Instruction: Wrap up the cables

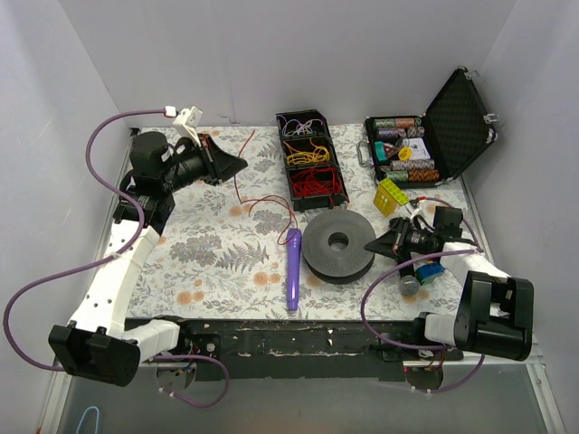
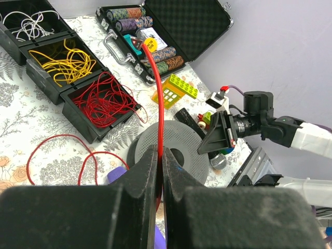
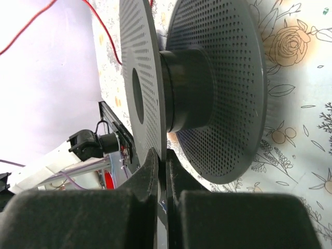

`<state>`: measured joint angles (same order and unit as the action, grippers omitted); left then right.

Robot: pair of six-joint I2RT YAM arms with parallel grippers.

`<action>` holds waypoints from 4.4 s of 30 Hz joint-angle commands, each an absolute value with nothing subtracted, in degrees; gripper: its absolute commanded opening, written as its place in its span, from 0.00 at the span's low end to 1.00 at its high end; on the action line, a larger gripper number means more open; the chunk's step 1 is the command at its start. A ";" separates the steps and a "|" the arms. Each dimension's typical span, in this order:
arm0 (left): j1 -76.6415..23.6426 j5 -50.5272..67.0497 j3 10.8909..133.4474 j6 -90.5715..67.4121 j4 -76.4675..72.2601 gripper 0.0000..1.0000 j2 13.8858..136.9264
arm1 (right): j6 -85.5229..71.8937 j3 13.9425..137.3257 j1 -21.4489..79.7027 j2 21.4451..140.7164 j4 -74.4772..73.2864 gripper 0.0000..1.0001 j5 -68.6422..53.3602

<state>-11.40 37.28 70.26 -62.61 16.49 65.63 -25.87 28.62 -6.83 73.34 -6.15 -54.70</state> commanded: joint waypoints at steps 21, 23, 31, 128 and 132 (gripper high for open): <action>-10.99 10.21 90.96 -38.07 12.40 0.00 67.50 | -22.49 69.41 12.71 61.08 -27.33 0.01 -32.37; -11.07 6.43 91.32 -35.87 11.34 0.00 67.33 | -23.29 72.84 20.62 63.09 -27.60 0.01 -26.74; -10.99 -3.07 89.65 -31.73 10.28 0.00 66.10 | -22.58 80.95 47.71 77.24 -25.15 0.01 -14.41; -30.06 50.97 65.92 -0.71 38.32 0.00 67.32 | 10.63 69.07 34.63 62.74 -18.88 0.75 -38.57; -30.06 51.59 66.18 -0.26 39.11 0.00 67.76 | 13.62 73.90 34.63 68.63 -24.25 0.61 -43.67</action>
<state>-29.80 49.52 64.27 -2.42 37.30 67.75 14.94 69.28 34.57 64.12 -19.84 -35.64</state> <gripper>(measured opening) 0.026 0.665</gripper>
